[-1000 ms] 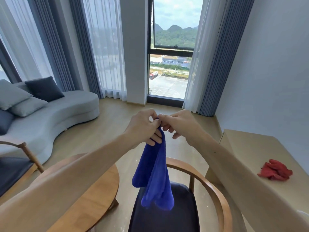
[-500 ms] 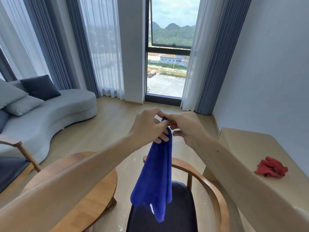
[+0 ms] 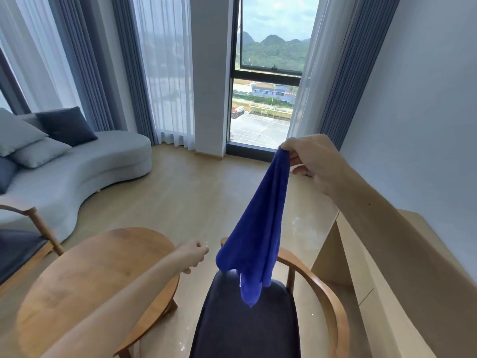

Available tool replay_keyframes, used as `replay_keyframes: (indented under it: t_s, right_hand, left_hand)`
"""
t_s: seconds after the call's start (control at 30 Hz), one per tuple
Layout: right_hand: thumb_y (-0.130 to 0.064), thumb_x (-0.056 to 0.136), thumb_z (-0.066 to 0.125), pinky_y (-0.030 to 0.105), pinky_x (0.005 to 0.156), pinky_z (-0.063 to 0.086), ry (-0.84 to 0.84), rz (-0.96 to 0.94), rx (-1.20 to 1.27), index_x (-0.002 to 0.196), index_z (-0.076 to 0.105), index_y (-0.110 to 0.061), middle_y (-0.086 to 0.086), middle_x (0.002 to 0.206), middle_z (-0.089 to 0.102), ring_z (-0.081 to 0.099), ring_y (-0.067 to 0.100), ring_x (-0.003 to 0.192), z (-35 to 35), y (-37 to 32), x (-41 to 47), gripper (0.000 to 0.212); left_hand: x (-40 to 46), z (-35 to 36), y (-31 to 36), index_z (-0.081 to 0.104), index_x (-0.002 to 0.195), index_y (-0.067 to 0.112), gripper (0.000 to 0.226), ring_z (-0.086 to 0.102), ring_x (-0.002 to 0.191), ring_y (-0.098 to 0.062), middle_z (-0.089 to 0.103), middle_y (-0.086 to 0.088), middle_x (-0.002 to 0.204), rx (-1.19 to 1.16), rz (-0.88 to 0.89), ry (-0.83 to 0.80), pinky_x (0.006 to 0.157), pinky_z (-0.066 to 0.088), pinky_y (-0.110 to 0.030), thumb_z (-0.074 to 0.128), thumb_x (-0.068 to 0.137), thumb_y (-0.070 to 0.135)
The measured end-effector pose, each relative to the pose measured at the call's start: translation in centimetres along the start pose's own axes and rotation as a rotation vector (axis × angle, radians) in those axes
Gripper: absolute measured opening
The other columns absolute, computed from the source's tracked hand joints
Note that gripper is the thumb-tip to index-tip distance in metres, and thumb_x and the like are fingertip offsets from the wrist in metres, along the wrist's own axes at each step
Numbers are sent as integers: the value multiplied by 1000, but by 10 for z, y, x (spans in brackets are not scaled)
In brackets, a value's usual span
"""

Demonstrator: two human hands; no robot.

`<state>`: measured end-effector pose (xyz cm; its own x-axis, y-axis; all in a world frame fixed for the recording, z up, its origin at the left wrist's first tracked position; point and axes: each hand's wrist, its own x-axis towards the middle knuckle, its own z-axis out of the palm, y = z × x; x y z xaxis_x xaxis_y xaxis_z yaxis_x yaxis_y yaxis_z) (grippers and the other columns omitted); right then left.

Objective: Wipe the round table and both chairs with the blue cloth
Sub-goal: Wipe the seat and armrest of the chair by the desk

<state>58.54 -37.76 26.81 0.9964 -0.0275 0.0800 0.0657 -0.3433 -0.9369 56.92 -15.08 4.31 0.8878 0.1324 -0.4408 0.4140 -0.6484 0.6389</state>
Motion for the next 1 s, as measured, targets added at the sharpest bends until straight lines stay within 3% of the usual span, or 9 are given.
replay_keyframes:
  t_s: [0.33, 0.4, 0.5, 0.63, 0.7, 0.83, 1.0]
  right_hand:
    - [-9, 88, 58, 27, 67, 51, 49, 4, 20, 77, 61, -11, 2, 70, 63, 60, 13, 65, -34, -3, -1, 12]
    - [-9, 89, 58, 27, 68, 51, 57, 9, 14, 78, 61, -11, 2, 70, 63, 60, 14, 65, -42, 1, -2, 12]
    - [-8, 90, 57, 28, 69, 51, 89, 22, -28, 81, 62, -9, 3, 71, 63, 61, 15, 66, -56, 4, -2, 10]
    - [-10, 92, 55, 21, 55, 44, 152, 38, -172, 86, 62, -7, 4, 72, 62, 59, 15, 64, -82, 17, -1, 9]
    - [-10, 92, 55, 22, 55, 42, 168, 66, -227, 77, 60, -11, 6, 73, 62, 58, 17, 64, -96, 29, 1, 16]
    - [-8, 90, 55, 25, 57, 42, 203, 167, -254, 73, 60, -13, 9, 73, 61, 56, 18, 64, -112, 55, 8, 19]
    - [-4, 89, 55, 25, 57, 44, 212, 270, -214, 73, 60, -9, 9, 72, 60, 55, 17, 61, -105, 75, 20, 18]
  left_hand:
    - [29, 51, 25, 63, 99, 11, 36, 65, 91, -21, 70, -5, 97, -410, -122, -102, 86, 52, -36, 36, 102, 35]
    - [32, 59, 29, 61, 94, 12, 27, 64, 80, -21, 69, -5, 87, -435, -124, -146, 79, 51, -33, 43, 99, 32]
    - [32, 65, 35, 58, 83, 12, 4, 52, 69, -21, 56, -8, 75, -511, -114, -165, 66, 49, -29, 56, 86, 11]
    - [40, 35, 35, 55, 78, 9, 12, 41, 55, -16, 44, -5, 63, -593, -51, -117, 53, 42, -24, 50, 84, -1]
    - [40, 5, 37, 59, 85, 9, 13, 43, 58, -15, 49, -7, 69, -580, 11, -86, 52, 41, -23, 51, 87, -2]
    - [24, -64, 48, 58, 109, 7, 24, 56, 81, -19, 63, -14, 102, -498, 104, -29, 69, 50, -28, 51, 90, -6]
    - [-5, -121, 68, 58, 111, 6, 28, 59, 84, -24, 63, -15, 97, -448, 199, 77, 70, 50, -32, 47, 89, -5]
